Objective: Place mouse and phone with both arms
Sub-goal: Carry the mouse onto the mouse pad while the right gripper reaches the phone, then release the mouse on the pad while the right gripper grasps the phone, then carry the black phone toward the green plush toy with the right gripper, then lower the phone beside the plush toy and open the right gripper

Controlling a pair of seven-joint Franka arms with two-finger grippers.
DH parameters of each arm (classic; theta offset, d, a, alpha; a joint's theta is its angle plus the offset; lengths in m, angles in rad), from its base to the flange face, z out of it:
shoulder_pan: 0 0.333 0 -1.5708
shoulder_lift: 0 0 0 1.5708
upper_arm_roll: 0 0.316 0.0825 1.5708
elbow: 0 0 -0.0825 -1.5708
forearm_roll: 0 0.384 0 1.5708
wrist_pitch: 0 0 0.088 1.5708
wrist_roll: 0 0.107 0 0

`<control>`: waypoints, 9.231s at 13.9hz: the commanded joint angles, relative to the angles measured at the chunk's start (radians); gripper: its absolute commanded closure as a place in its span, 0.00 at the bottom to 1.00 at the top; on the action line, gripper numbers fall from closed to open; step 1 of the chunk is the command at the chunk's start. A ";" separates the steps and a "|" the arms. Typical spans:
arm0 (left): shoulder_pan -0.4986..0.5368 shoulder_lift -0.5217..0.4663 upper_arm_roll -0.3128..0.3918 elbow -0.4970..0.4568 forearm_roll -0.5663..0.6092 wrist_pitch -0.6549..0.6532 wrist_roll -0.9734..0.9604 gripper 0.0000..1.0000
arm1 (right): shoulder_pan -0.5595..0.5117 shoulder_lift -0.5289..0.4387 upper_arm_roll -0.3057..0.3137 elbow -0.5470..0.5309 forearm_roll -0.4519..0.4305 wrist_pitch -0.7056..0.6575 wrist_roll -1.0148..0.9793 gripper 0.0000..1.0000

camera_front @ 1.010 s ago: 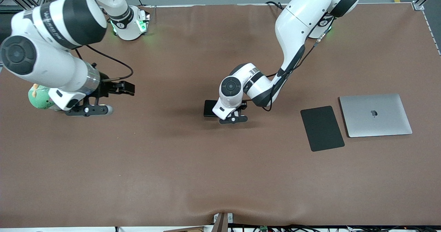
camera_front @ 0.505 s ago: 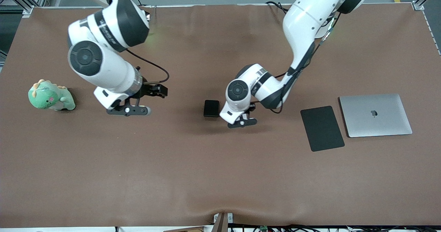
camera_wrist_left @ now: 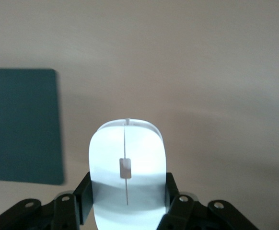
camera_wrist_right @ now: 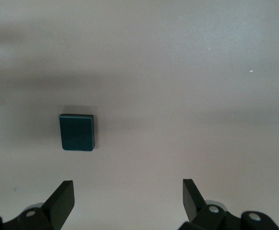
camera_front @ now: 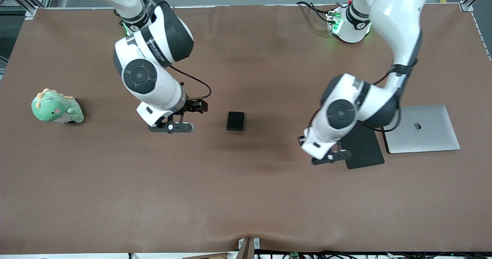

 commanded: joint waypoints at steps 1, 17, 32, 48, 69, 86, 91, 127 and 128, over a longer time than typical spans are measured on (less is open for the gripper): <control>0.083 -0.068 -0.012 -0.110 0.022 0.003 0.079 0.86 | 0.036 0.056 -0.007 0.016 0.006 0.035 0.035 0.00; 0.369 -0.070 -0.012 -0.397 0.022 0.308 0.284 0.86 | 0.152 0.308 -0.007 0.016 0.063 0.354 0.125 0.00; 0.363 0.012 -0.012 -0.390 0.027 0.403 0.353 0.28 | 0.232 0.388 -0.009 -0.015 0.077 0.439 0.187 0.00; 0.358 -0.178 -0.018 -0.028 0.021 -0.015 0.348 0.00 | 0.212 0.365 -0.010 0.016 0.086 0.442 0.318 1.00; 0.364 -0.570 -0.049 -0.029 -0.068 -0.382 0.360 0.00 | -0.272 0.015 -0.026 -0.338 0.028 0.313 -0.327 1.00; 0.302 -0.628 -0.014 -0.046 -0.099 -0.401 0.428 0.00 | -0.598 -0.177 -0.033 -0.849 -0.018 0.650 -0.695 1.00; 0.171 -0.637 0.117 -0.060 -0.101 -0.434 0.440 0.00 | -0.659 -0.171 -0.035 -0.953 -0.020 0.773 -0.774 1.00; 0.185 -0.588 0.119 0.006 -0.125 -0.525 0.454 0.00 | -0.521 -0.145 -0.030 0.097 -0.144 -0.227 -0.801 0.00; 0.188 -0.590 0.120 0.008 -0.124 -0.525 0.454 0.00 | -0.524 -0.140 -0.029 0.158 -0.141 -0.264 -0.803 0.00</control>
